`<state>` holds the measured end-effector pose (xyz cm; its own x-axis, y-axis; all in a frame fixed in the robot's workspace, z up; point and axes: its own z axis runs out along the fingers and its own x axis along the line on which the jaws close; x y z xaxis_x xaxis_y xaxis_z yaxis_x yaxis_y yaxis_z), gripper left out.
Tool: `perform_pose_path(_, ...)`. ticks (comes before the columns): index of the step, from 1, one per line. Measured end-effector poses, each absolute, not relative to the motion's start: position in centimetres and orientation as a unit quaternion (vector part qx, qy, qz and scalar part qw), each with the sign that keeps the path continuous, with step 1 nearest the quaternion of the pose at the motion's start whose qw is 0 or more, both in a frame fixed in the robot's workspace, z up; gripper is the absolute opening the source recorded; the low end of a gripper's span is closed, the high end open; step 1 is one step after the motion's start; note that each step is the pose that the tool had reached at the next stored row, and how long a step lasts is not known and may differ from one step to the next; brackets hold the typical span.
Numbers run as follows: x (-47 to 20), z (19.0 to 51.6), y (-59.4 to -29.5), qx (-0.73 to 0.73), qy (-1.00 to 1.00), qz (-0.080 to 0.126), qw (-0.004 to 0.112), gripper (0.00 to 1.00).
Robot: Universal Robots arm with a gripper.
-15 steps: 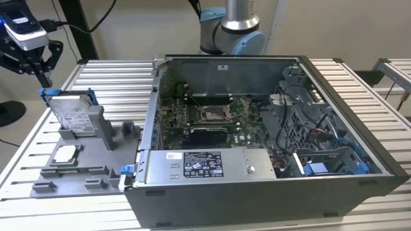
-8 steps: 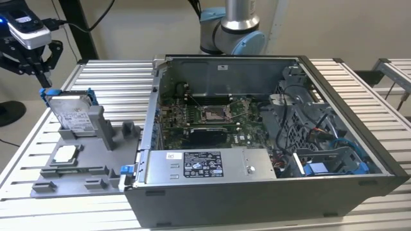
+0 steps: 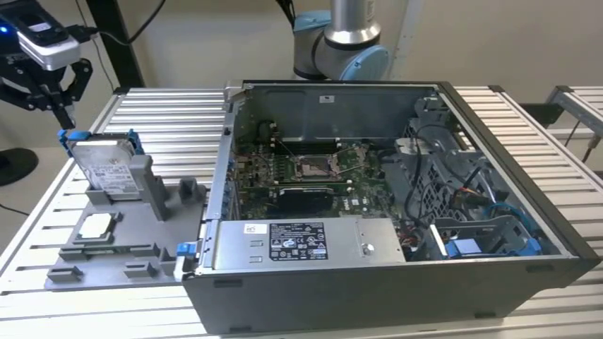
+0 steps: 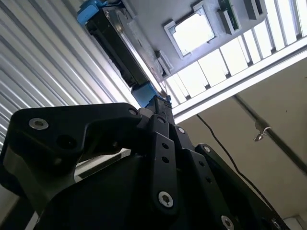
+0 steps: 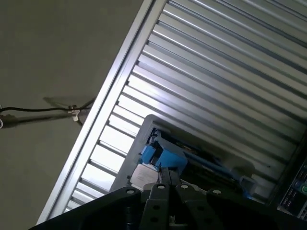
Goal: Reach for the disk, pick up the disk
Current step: 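Pick up the disk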
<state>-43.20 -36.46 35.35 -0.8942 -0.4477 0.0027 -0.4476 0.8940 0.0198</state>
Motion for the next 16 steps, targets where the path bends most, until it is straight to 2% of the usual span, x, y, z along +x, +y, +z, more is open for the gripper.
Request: perform_pose_path(16, -43.21, 35.36, -36.46, 0.314, -0.949, -0.006, 0.005, 0.0)
